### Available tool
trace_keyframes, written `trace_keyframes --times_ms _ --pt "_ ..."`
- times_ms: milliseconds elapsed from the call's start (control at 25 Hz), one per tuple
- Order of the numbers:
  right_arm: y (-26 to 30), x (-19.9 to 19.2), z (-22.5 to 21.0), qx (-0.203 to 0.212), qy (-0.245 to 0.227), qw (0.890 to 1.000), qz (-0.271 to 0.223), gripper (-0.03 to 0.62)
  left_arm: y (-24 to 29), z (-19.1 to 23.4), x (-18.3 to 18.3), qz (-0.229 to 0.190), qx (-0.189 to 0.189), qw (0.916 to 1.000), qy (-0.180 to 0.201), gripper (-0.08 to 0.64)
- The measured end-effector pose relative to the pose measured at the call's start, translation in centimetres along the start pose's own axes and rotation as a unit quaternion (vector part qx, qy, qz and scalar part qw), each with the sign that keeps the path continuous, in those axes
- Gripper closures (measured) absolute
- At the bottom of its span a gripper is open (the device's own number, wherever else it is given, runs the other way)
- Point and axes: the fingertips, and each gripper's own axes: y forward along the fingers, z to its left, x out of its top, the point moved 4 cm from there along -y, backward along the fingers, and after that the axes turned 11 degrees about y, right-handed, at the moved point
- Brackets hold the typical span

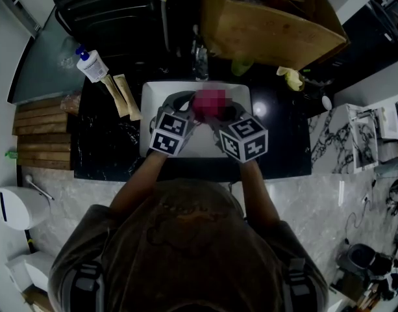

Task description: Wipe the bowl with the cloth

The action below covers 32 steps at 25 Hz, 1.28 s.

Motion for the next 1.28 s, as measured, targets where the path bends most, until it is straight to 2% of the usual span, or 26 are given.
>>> trace_keyframes --times_ms 520,880,1280 --pt "-0.2 -1.4 -2.3 -0.062 0.023 0.998 0.007 0.482 -0.3 0.7 -0.3 0.0 0.03 0.9995 0.008 0.529" --pt "0.2 -3.4 -2.1 -0.059 0.037 0.997 0.03 0.482 -0.5 1.6 -0.5 -0.002 0.046 0.9989 0.004 0.526" --pt "1.1 -5.2 -0.9 -0.045 0.047 0.997 0.048 0.482 -0.2 1.3 -0.8 -0.002 0.047 0.9988 -0.009 0.526"
